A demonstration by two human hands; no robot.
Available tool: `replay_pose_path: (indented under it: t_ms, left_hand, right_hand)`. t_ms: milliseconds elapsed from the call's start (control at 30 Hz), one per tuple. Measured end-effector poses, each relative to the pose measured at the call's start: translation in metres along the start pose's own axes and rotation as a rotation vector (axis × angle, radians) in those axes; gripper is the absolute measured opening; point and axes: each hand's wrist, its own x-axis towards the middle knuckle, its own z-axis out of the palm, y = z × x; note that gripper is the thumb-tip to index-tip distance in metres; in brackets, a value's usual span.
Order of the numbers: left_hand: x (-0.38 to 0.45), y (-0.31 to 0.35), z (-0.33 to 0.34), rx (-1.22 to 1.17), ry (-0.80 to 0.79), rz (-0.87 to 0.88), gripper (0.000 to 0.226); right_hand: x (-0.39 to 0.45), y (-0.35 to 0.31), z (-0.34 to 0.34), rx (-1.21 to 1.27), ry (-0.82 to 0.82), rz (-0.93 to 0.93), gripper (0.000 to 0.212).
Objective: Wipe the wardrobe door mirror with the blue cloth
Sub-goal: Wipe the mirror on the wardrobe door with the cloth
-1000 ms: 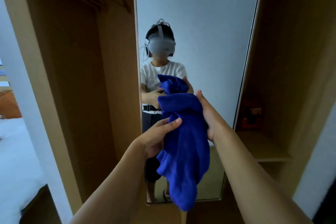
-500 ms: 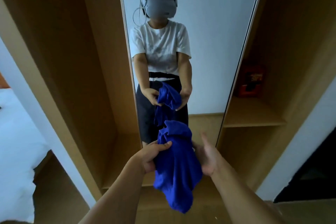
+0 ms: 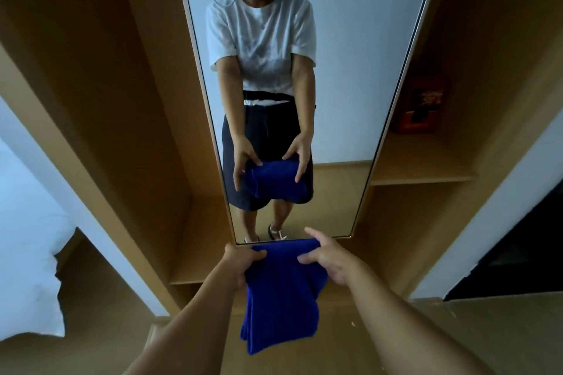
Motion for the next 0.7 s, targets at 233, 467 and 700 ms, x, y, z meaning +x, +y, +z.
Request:
replay_pose_path:
  t_ms: [233, 467, 700]
  left_hand:
    - [0.018, -0.002, 0.011, 0.781, -0.124, 0.253, 0.045]
    - [0.024, 0.014, 0.007, 0.756, 0.006, 0.351, 0.018]
    - [0.010, -0.015, 0.008, 0.387, 0.128, -0.192, 0.080]
  right_hand:
    - [0.008, -0.017, 0.008, -0.949, 0.016, -0.046, 0.037]
    - [0.002, -0.034, 0.016, -0.531, -0.117, 0.100, 0.047]
    - [0.000, -0.028, 0.030, 0.264, -0.081, 0.137, 0.044]
